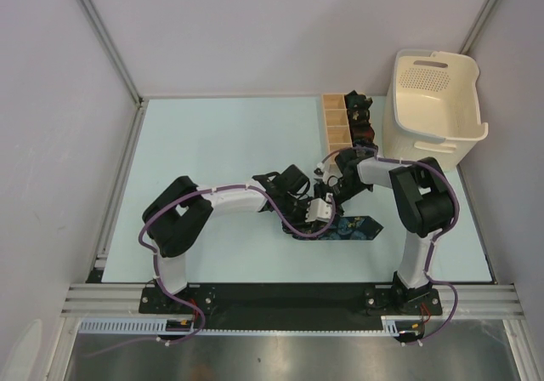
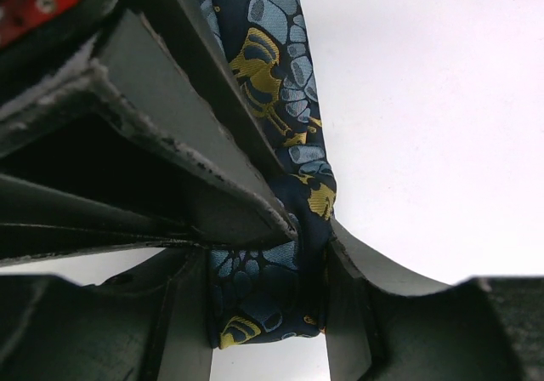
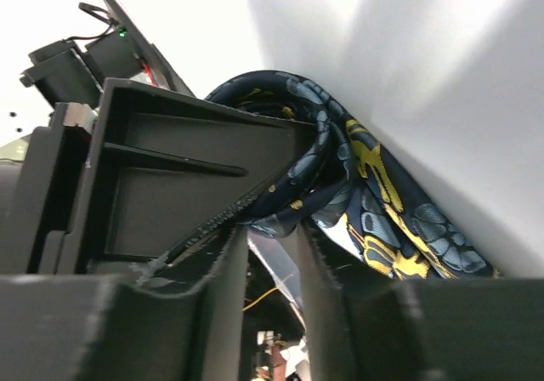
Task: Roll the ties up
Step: Roll the tie at the center of the board.
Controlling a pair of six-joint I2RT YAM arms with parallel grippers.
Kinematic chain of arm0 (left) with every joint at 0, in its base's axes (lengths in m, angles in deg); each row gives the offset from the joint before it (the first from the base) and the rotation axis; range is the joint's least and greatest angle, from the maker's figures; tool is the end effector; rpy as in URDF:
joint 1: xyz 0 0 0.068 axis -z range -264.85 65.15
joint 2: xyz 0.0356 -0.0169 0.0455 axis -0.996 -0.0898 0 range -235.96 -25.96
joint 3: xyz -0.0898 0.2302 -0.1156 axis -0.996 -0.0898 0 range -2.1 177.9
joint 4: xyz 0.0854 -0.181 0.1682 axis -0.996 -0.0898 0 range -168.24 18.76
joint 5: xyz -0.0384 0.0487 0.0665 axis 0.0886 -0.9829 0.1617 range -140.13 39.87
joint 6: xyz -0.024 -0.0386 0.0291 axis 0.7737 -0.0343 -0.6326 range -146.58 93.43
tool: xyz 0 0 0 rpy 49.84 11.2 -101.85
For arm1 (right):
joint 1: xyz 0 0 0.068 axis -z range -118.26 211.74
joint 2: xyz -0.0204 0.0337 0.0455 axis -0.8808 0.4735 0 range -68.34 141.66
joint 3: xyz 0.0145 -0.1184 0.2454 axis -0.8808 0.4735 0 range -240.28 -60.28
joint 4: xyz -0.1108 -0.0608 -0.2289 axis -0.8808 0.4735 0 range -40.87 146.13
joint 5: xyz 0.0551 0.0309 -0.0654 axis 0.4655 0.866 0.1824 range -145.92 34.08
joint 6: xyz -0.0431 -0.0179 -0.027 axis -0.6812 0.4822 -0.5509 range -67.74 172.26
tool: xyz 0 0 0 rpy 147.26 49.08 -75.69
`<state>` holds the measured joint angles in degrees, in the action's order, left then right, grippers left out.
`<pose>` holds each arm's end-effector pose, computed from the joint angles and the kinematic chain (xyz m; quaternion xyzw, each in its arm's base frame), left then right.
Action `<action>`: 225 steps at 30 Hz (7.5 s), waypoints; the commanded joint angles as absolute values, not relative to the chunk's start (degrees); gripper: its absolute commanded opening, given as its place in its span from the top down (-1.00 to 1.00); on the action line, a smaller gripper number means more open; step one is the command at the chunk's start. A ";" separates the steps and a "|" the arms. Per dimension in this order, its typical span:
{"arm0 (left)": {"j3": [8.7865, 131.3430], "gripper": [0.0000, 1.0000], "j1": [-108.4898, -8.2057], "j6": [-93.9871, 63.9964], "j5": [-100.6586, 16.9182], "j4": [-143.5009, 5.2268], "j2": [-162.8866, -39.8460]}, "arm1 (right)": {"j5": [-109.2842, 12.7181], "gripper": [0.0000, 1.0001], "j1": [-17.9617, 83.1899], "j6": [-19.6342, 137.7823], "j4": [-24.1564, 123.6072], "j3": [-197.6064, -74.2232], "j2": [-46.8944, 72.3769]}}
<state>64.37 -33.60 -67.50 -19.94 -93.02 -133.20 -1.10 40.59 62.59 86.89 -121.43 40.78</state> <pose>0.2185 -0.3007 0.1581 0.7185 0.6060 -0.2726 0.2054 0.2900 0.1434 0.1269 0.1007 -0.8815 -0.4518 0.0930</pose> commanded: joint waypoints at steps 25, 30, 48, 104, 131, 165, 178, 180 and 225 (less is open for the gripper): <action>61.27 -0.92 -35.45 -60.06 -21.21 -87.33 -128.09 | -20.68 1.00 42.41 57.62 89.30 -121.54 45.82; 60.30 -0.92 -36.07 -58.39 -20.60 -85.13 -126.95 | -19.54 1.00 38.46 60.16 86.75 -123.73 48.11; 58.63 0.26 -35.72 -59.18 -19.28 -88.72 -130.11 | -11.55 0.72 40.29 65.62 84.63 -126.37 44.96; 68.03 -0.90 -32.64 -44.95 -14.27 -83.72 -134.67 | -24.46 1.00 42.41 60.96 85.96 -118.46 39.94; 62.93 0.37 -26.58 -55.93 -32.47 -87.41 -136.09 | -4.60 0.15 52.60 52.00 102.23 -120.93 33.71; 67.33 -0.75 -28.86 -47.67 -19.54 -75.19 -133.98 | -24.02 1.00 49.62 53.49 98.70 -123.73 48.81; 52.74 -0.75 -31.93 -55.14 -24.29 -78.36 -123.52 | -15.76 1.00 37.58 61.66 90.00 -130.85 55.85; 52.04 -0.72 -32.20 -54.70 -24.20 -78.19 -123.34 | -15.24 1.00 36.52 62.01 89.74 -131.30 56.11; 58.10 -0.25 -32.20 -55.14 -28.35 -85.14 -127.48 | -18.39 1.00 41.26 56.39 97.82 -128.22 46.44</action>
<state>58.06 -32.07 -54.45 -29.42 -83.69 -128.96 -6.60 39.76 59.07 97.71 -129.80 43.45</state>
